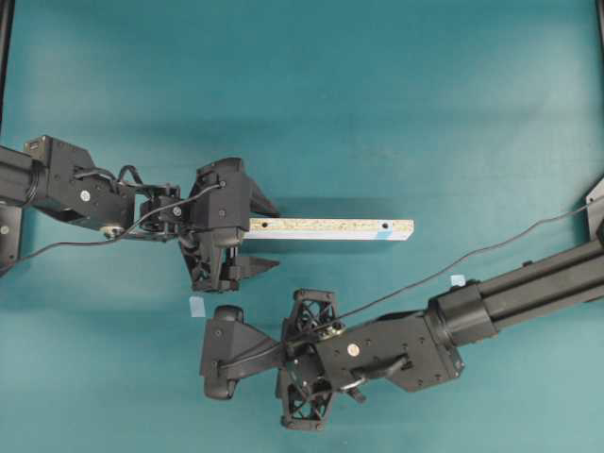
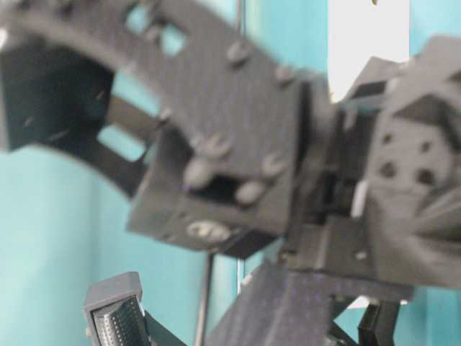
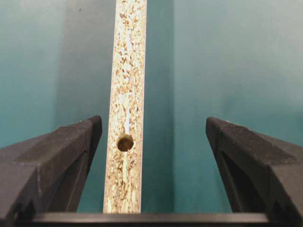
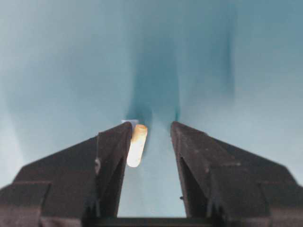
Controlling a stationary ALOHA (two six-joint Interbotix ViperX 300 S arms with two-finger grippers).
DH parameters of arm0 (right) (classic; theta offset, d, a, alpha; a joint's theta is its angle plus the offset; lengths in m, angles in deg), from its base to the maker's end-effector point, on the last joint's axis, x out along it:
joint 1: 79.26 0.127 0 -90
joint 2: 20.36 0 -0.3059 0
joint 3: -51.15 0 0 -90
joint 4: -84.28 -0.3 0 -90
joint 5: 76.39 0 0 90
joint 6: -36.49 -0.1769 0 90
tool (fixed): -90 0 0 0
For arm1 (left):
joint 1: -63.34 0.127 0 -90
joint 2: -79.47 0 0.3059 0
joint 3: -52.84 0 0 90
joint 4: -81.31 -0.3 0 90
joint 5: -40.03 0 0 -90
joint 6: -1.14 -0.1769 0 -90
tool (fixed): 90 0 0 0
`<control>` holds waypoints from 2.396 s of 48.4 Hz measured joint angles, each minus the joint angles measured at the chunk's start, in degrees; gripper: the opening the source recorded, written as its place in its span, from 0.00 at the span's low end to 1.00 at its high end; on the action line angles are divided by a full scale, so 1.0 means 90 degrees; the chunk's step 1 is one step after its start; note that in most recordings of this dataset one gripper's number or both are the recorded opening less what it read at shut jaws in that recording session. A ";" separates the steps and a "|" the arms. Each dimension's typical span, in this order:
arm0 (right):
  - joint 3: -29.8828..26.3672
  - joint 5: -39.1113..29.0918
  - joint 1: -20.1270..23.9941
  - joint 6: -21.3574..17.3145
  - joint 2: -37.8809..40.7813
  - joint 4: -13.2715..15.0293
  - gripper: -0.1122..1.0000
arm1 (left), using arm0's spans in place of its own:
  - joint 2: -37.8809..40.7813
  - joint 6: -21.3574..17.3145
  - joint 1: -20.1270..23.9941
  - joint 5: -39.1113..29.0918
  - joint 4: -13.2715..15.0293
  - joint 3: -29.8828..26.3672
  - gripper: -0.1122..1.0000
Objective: Insert the rod into the hole on the wooden board.
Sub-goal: 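Close the right gripper around the wooden peg, then lift the peg with the right gripper toward the board's right end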
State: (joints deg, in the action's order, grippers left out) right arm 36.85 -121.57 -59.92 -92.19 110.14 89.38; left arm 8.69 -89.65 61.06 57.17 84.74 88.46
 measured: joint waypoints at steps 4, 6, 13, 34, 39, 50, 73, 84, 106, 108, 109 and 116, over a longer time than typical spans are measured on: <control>-0.0010 -0.0010 0.0010 0.0000 0.0000 0.0000 0.48 | 0.0000 0.0000 0.0000 0.0000 0.0000 0.0000 0.99; -0.0010 -0.0010 0.0010 0.0000 0.0000 0.0000 0.48 | 0.0000 0.0000 0.0000 0.0000 0.0000 0.0000 0.99; -0.0020 -0.0010 0.0010 0.0000 0.0000 -0.0059 0.48 | 0.0000 0.0000 0.0000 0.0000 0.0000 0.0000 0.99; -0.0020 0.0068 0.0010 0.0000 0.0049 -0.0098 0.45 | 0.0000 0.0010 0.0000 0.0000 0.0000 0.0000 0.99; -0.0020 0.0068 0.0010 -0.0010 0.0049 -0.0098 0.39 | 0.0000 0.0000 0.0000 0.0000 0.0000 0.0000 0.99; -0.0020 0.0127 0.0010 -0.0020 0.0059 -0.0098 0.29 | 0.0000 0.0000 0.0000 0.0000 0.0000 0.0000 0.99; -0.0020 0.0156 0.0000 -0.0029 0.0059 -0.0098 0.20 | 0.0000 0.0000 0.0000 0.0000 0.0000 0.0000 0.99; -0.0020 0.0156 0.0010 -0.0020 0.0059 -0.0098 0.20 | 0.0000 0.0000 -0.0010 0.0000 0.0010 0.0000 0.99; -0.0068 0.0176 0.0010 -0.0010 -0.0088 0.0049 0.20 | 0.0000 0.0000 -0.0020 -0.0010 0.0000 0.0000 0.99; -0.0068 0.0205 0.0010 -0.0010 -0.0176 0.0078 0.20 | 0.0000 0.0000 -0.0020 0.0000 0.0000 0.0000 0.99; -0.0068 0.0215 0.0010 -0.0010 -0.0225 0.0088 0.20 | 0.0000 0.0000 -0.0020 0.0000 0.0000 0.0000 0.99; -0.0068 0.0254 0.0010 -0.0010 -0.0547 0.0127 0.20 | 0.0000 0.0010 -0.0020 -0.0010 0.0000 0.0000 0.99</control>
State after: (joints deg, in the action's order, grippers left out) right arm 36.24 -119.28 -59.83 -92.27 105.22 90.52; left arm 8.69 -89.56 60.88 57.08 84.74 88.46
